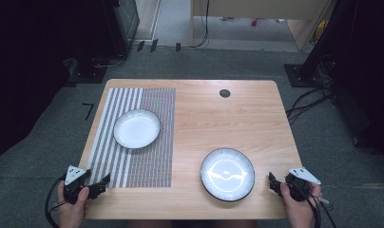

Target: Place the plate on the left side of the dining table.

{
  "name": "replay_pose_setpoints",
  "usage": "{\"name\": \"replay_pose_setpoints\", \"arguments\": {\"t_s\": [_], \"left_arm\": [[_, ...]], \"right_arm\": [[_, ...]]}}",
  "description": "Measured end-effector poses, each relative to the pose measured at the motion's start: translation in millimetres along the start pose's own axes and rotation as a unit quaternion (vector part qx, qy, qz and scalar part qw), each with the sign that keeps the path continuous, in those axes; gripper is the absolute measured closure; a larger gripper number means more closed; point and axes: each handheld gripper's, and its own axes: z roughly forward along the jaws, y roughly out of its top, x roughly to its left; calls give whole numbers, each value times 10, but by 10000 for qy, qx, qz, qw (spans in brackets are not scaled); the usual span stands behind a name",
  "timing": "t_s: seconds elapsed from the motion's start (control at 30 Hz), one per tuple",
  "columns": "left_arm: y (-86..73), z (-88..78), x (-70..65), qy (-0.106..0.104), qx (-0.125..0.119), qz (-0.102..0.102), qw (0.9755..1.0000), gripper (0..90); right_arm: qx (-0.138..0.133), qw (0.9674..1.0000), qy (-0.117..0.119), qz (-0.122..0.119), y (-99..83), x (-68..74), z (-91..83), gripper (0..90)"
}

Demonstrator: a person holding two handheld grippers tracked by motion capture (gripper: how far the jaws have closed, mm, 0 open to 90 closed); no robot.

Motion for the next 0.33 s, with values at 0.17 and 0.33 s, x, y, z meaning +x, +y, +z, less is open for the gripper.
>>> {"name": "replay_pose_setpoints", "arguments": {"t_s": [0.17, 0.33], "left_arm": [[-1, 13, -28, 122, 45, 87, 9999, 180], [2, 26, -59, 229, 86, 177, 9995, 179]], "right_arm": [[3, 10000, 6, -3, 0, 1, 1, 212], [23, 10000, 33, -32, 1, 3, 4, 188]]}}
